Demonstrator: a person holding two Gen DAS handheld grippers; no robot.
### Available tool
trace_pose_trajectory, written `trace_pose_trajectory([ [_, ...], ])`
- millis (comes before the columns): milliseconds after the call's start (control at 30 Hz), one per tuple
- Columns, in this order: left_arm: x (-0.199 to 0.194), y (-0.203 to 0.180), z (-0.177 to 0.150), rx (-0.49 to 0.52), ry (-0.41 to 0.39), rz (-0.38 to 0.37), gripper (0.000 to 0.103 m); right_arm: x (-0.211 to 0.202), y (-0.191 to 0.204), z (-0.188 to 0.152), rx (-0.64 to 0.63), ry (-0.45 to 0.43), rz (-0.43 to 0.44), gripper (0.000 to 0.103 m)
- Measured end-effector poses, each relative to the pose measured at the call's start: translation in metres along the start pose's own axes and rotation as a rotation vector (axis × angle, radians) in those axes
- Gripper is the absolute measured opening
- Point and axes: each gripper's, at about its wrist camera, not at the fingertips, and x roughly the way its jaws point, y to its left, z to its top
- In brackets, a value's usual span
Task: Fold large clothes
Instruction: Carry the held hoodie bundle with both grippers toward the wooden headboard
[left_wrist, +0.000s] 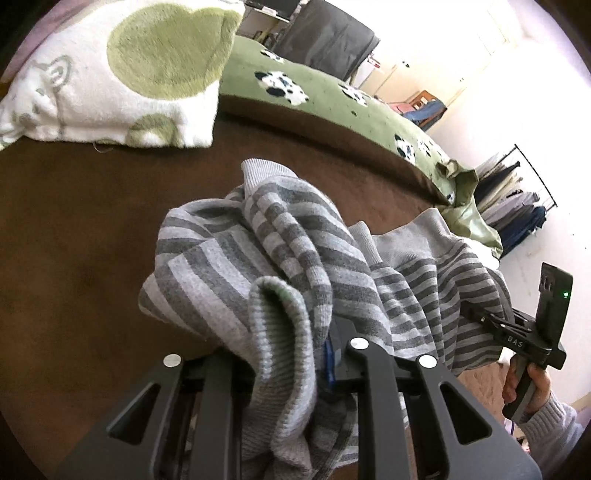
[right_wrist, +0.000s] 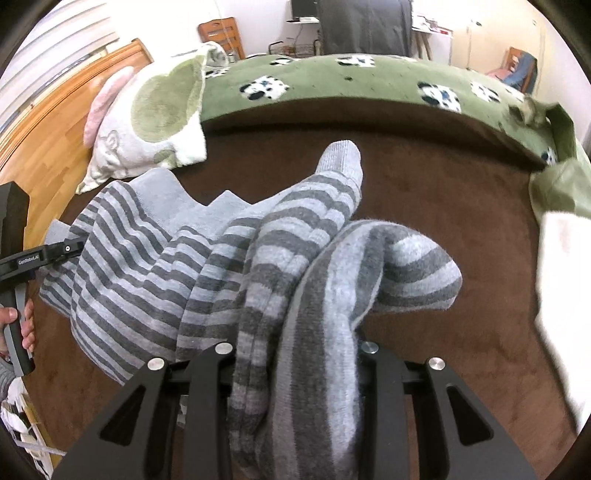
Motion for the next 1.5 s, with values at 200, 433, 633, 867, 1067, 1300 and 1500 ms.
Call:
trace_pose_trajectory([
  [200,-0.050,0.002,0.008,-0.034,-0.032,0.073,0.021,-0.017,0.037,0.044,-0.106,0.009,0.029,0.030],
  [433,-0.126,0.019,-0.009,-0.151,-0.122,0.181,0.021,-0.027,0.100,0.086,-0.250,0.006,0.116,0.030],
  [633,-0.191,0.054,-0.032,-0.283,-0.196,0.294,0.021,-0.018,0.175,0.111,-0.379,0.019,0.215,0.030],
  [867,-0.255,0.105,-0.062,-0.404,-0.244,0.408,0.021,0.008,0.280,0.122,-0.517,0.062,0.318,0.030],
  [1067,-0.292,0.159,-0.087,-0.480,-0.247,0.480,0.021,0.041,0.350,0.126,-0.586,0.093,0.374,0.030],
  [1300,-0.310,0.209,-0.094,-0.510,-0.252,0.512,0.021,0.076,0.407,0.133,-0.599,0.082,0.412,0.030],
  [1500,-0.315,0.247,-0.094,-0.541,-0.270,0.546,0.021,0.111,0.451,0.145,-0.660,0.087,0.435,0.030],
])
